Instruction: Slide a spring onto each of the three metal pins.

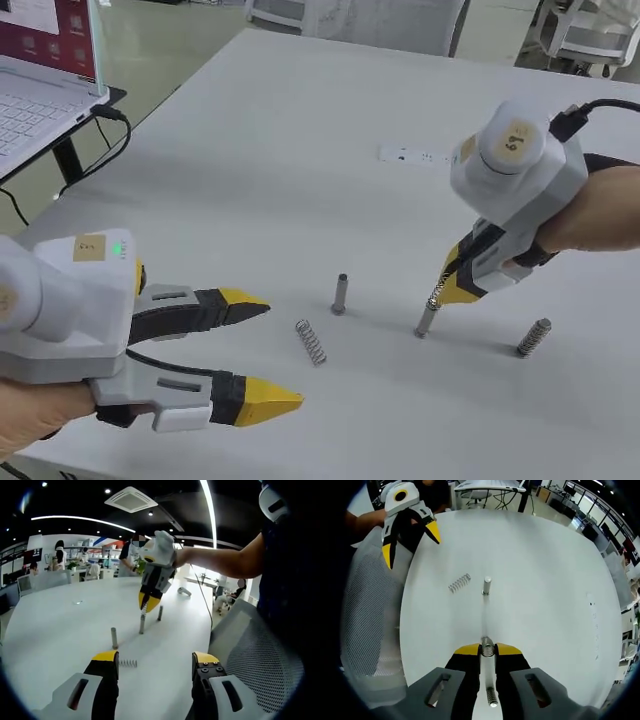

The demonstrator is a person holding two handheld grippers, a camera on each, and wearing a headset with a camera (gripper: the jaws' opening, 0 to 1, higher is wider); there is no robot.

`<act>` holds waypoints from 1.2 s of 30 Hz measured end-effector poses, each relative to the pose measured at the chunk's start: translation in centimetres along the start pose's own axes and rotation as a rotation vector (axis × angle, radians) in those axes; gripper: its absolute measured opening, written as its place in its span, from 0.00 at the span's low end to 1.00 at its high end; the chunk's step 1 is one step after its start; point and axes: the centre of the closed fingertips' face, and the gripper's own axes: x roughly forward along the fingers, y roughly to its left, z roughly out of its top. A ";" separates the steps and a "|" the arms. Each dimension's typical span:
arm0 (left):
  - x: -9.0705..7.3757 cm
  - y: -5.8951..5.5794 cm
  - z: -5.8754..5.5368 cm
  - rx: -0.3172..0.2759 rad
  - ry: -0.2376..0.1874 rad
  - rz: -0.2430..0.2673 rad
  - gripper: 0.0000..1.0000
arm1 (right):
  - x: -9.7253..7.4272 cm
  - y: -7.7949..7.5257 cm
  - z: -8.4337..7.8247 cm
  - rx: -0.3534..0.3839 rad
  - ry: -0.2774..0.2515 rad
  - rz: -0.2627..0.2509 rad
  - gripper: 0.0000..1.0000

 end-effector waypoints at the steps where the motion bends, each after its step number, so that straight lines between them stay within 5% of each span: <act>1: 0.0 0.0 0.0 -0.001 0.000 0.000 0.54 | 0.1 0.0 0.0 0.003 -0.001 0.002 0.08; 36: -0.2 0.1 -0.1 -0.001 0.006 0.000 0.53 | 4.0 -0.1 -1.4 0.008 0.039 -0.007 0.08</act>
